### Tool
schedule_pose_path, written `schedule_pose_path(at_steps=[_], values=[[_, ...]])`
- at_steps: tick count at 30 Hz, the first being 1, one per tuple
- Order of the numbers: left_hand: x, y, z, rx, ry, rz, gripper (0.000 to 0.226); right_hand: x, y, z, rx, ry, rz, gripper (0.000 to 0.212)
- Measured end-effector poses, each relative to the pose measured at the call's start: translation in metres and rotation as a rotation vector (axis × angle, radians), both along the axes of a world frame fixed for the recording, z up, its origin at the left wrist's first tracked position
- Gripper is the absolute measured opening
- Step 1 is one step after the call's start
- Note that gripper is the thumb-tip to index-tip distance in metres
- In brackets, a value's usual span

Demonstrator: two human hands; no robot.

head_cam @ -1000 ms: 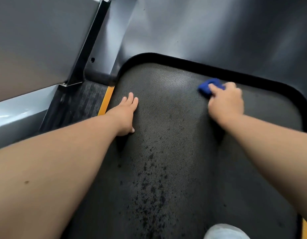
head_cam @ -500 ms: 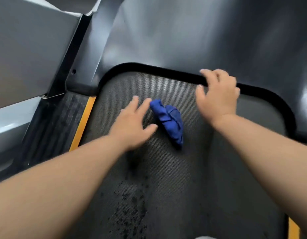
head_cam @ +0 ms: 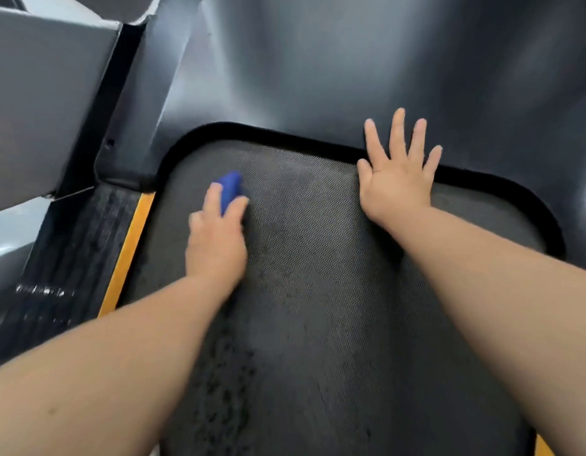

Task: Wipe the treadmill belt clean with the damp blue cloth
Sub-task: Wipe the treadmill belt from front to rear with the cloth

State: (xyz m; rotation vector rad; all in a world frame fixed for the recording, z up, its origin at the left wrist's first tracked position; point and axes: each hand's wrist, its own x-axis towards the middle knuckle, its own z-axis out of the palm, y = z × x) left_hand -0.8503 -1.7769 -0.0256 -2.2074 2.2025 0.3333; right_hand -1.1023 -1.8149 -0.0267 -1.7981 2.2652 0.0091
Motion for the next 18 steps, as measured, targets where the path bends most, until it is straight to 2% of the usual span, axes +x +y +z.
schedule_pose_path(at_steps=[2, 6, 7, 8, 10, 11, 12, 13, 15, 16, 17, 18], values=[[-0.007, -0.037, -0.003, -0.041, 0.066, 0.167, 0.051, 0.009, 0.002, -0.005, -0.025, 0.029, -0.05, 0.057], [-0.06, -0.076, -0.018, -0.15, 0.16, 0.206, 0.057, 0.0, 0.002, -0.011, -0.07, 0.038, 0.0, 0.059], [-0.072, -0.07, -0.02, -0.173, 0.19, 0.133, 0.054, -0.004, 0.001, -0.011, -0.076, 0.027, 0.021, 0.058], [-0.081, -0.059, -0.022, -0.196, 0.237, -0.032, 0.049, -0.007, 0.002, -0.01, -0.077, 0.011, 0.032, 0.058], [-0.076, -0.039, -0.029, -0.235, 0.262, -0.541, 0.042, -0.008, 0.004, -0.01, -0.087, -0.007, 0.029, 0.058], [-0.062, -0.041, -0.033, -0.253, 0.239, -0.721, 0.042, -0.007, 0.004, -0.01, -0.09, -0.003, 0.02, 0.058], [-0.045, -0.05, -0.037, -0.277, 0.198, -0.777, 0.043, -0.006, 0.004, -0.011, -0.086, 0.002, 0.013, 0.058], [-0.028, -0.06, -0.04, -0.298, 0.132, -0.692, 0.043, -0.005, 0.004, -0.011, -0.078, 0.005, 0.012, 0.058], [-0.003, -0.079, -0.04, -0.303, 0.072, -0.223, 0.042, -0.005, 0.003, -0.012, -0.066, 0.013, 0.014, 0.059], [-0.001, -0.083, -0.038, -0.288, 0.12, 0.017, 0.044, -0.004, 0.003, -0.011, -0.062, 0.019, 0.015, 0.059], [-0.011, -0.083, -0.034, -0.266, 0.215, 0.17, 0.045, -0.004, 0.004, -0.011, -0.055, 0.024, 0.016, 0.059], [-0.027, -0.08, -0.029, -0.25, 0.323, 0.212, 0.046, -0.003, 0.003, -0.01, -0.047, 0.023, 0.018, 0.059]])
